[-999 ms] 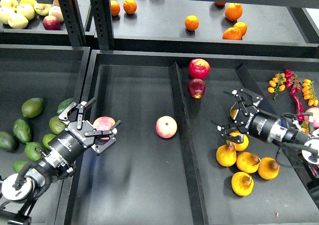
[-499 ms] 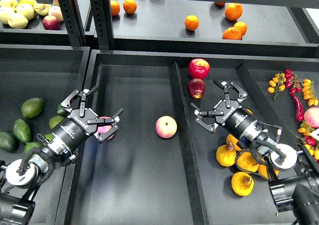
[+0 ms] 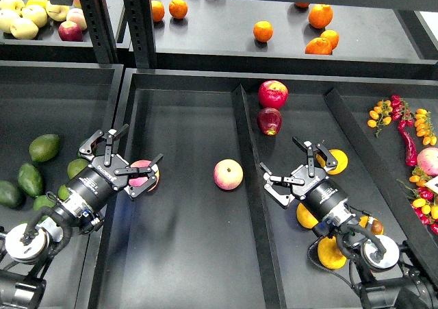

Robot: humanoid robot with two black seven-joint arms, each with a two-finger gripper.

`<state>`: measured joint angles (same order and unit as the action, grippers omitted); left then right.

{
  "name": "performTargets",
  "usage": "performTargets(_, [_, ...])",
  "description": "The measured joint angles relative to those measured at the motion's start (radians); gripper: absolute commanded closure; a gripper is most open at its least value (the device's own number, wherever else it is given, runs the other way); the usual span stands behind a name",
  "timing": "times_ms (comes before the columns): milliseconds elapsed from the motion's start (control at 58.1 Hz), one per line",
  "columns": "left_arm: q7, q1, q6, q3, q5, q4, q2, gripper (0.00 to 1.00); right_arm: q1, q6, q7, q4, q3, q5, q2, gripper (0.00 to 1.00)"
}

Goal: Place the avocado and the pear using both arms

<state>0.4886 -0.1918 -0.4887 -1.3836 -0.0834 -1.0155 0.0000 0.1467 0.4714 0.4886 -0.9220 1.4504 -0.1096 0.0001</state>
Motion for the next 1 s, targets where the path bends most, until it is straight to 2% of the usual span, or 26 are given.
performTargets(189, [0.000,-0.001,0.000,0.018,-0.019,0.016,0.000,0.01,-0.005,0.016,-0.001,0.000,-0.017,-0.043,0.000,0.01])
performTargets(379, [0.000,-0.034,0.000,0.026,-0.022,0.032,0.000,0.01,-0.013,0.017,-0.054,-0.004,-0.081,-0.050,0.000,0.01])
performTargets(809, [0.000,-0.171,0.000,0.027,-0.022,0.045,0.000,0.01,-0.069,0.017,-0.066,-0.178,-0.104,-0.107,0.000,0.01])
performTargets(999, [-0.007,-0.161,0.000,0.028,-0.023,0.022,0.000,0.01,-0.093,0.017,-0.100,-0.209,-0.099,-0.126,0.000,0.01])
